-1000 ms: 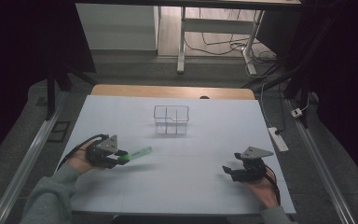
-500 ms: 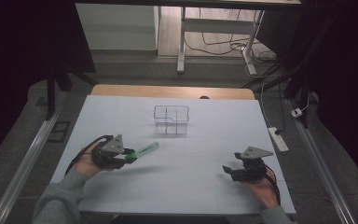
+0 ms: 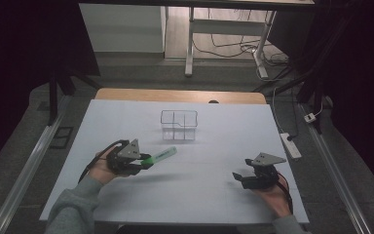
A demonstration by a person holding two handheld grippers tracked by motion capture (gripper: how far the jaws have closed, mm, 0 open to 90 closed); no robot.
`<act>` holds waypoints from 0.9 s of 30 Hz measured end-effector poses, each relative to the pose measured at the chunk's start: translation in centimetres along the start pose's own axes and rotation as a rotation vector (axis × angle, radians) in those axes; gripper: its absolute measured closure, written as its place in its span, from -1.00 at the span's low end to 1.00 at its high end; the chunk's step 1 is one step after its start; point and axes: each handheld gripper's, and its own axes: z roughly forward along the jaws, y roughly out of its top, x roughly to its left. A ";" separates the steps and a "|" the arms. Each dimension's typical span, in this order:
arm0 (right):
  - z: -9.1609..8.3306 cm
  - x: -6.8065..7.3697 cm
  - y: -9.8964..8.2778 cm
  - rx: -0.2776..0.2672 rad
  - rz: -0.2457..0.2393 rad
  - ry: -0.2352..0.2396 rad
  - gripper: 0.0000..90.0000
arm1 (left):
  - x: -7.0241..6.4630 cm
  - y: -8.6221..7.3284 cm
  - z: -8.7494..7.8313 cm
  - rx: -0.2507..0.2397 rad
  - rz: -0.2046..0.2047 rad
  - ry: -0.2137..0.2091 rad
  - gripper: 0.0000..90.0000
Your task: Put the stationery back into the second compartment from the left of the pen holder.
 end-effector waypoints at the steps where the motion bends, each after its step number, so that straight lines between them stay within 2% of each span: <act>1: 0.0 0.0 0.0 -0.002 0.000 -0.001 -0.47 | 0.0 0.2 0.1 -0.002 -0.001 -0.002 0.48; 9: 0.0 0.1 0.1 -0.003 -0.009 0.000 -0.46 | -0.1 1.4 0.9 -0.006 -0.007 -0.015 0.48; 16: 0.0 0.2 0.1 -0.009 -0.013 0.010 -0.46 | -0.6 1.6 1.8 -0.009 -0.012 -0.030 0.48; 27: -0.1 0.9 0.5 -0.025 -0.032 0.024 -0.45 | -1.1 2.2 2.8 0.001 0.010 -0.047 0.48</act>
